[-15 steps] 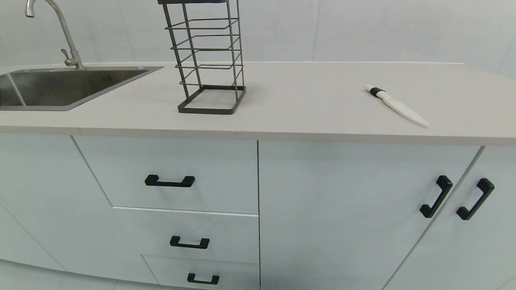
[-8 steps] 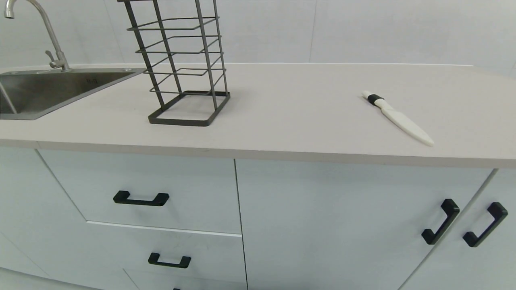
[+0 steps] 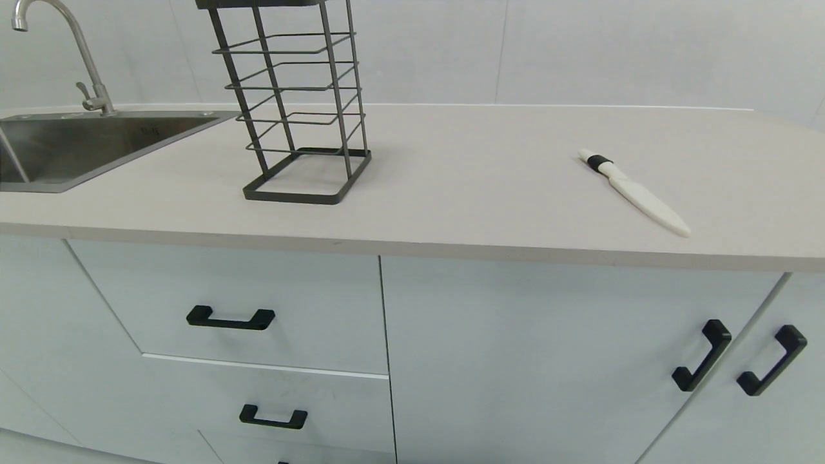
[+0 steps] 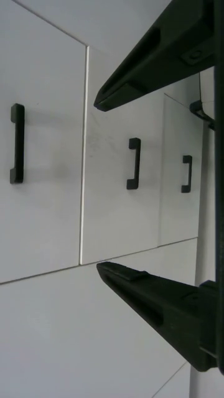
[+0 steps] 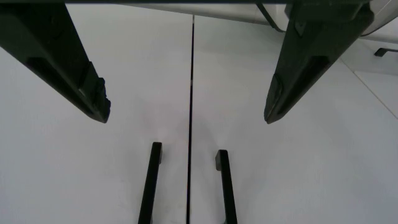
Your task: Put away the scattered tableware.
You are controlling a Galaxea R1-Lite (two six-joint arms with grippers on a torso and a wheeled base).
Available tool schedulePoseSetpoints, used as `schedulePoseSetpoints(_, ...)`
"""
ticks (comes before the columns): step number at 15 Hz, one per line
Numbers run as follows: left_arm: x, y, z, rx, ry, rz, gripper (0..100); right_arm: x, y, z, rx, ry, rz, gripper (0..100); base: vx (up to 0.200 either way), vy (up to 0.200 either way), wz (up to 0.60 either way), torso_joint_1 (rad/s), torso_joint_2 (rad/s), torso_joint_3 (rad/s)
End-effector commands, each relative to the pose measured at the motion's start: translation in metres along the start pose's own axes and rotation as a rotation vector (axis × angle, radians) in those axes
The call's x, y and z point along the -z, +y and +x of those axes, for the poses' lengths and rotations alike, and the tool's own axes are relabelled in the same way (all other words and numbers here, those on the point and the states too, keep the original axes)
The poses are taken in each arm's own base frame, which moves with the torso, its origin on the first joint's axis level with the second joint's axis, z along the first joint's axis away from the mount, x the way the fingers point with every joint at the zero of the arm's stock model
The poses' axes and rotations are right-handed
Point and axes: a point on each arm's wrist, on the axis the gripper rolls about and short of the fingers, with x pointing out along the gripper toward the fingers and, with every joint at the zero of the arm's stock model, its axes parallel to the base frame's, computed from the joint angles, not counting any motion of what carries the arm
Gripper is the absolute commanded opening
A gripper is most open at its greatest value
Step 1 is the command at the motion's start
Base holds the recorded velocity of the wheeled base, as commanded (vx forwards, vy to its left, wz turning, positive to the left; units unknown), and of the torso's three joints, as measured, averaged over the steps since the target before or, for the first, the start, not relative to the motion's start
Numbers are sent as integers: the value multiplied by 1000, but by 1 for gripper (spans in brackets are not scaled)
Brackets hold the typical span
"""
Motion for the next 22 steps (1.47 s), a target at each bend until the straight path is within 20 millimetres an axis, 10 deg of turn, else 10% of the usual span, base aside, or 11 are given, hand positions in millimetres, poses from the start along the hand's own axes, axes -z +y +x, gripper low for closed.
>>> schedulePoseSetpoints(1, 0, 0, 0, -1, -1, 0, 100, 0, 0, 0, 0, 1, 0, 100, 0, 0, 0, 129, -261, -110)
schedulePoseSetpoints(22, 0, 0, 0, 1, 1, 0, 100, 0, 0, 0, 1, 1, 0, 100, 0, 0, 0, 229, -465, -244)
